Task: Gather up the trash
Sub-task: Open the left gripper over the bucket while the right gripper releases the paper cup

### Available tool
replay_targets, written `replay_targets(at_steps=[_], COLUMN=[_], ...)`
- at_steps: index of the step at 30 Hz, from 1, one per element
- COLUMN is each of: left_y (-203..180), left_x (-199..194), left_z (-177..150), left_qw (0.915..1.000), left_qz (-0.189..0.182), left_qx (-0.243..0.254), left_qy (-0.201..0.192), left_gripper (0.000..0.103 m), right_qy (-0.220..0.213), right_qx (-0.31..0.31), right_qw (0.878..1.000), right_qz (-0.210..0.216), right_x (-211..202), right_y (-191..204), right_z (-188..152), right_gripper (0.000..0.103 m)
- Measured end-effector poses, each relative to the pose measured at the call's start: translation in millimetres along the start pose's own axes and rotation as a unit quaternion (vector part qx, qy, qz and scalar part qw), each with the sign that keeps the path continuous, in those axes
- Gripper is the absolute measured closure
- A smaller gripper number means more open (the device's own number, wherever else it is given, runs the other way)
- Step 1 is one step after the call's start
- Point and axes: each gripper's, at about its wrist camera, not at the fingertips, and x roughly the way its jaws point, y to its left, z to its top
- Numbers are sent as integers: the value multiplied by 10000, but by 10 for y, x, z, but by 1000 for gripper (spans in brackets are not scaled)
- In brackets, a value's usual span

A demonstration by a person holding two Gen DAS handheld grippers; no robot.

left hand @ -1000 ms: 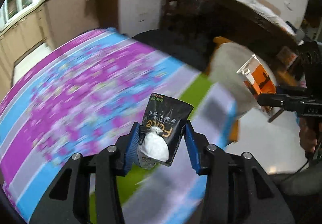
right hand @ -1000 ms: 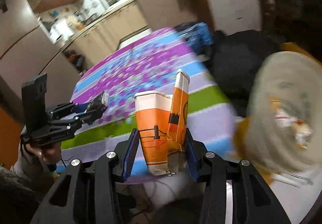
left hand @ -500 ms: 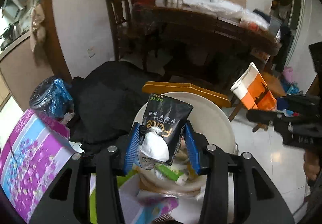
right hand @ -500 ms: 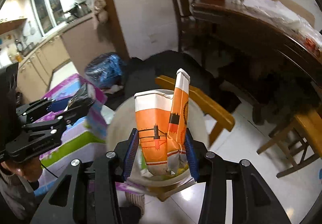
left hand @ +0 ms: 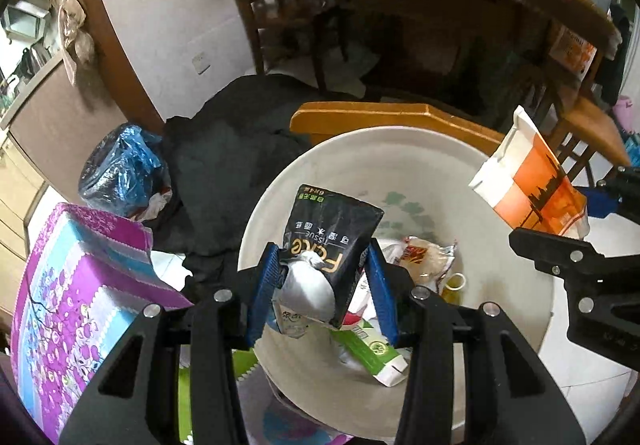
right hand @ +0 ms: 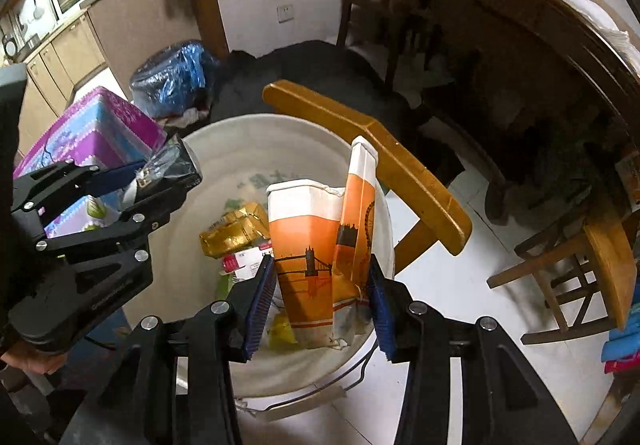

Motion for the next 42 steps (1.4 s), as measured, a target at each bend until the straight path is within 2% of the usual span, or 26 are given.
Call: replay_targets(at_steps=[7, 19, 24, 25, 27, 28, 42], left_y=[-7, -17, -17, -21, -1, 13, -19], left_x=[93, 95, 107, 113, 127, 127, 92], left_z=[-5, 0, -3, 3, 1, 0, -4], left_qw=[10000, 9999, 9998, 9997, 9994, 9993, 9988], left_qz=[10, 93, 194, 246, 344, 380, 474], left_qx=[33, 50, 62, 49, 2, -22, 48], left_qy=[76, 56, 56, 55, 34, 18, -146], left_gripper=[61, 60, 54, 49, 33, 31, 31], right_qy=[162, 198, 206, 231, 272, 269, 308], right_qx=[-139, -177, -184, -201, -173, -162, -111], right_qw=[9997, 9996, 9996, 9995, 9994, 9994, 9994], right_qz=[-69, -74, -77, -65, -125, -148, -71], right_x=[98, 109, 108, 122, 148, 161, 242], right_y=[94, 173, 162, 176, 154, 141, 88], right_z=[24, 17, 25, 23, 20, 19, -62], right_gripper=[57, 57, 55, 54, 45, 44, 44])
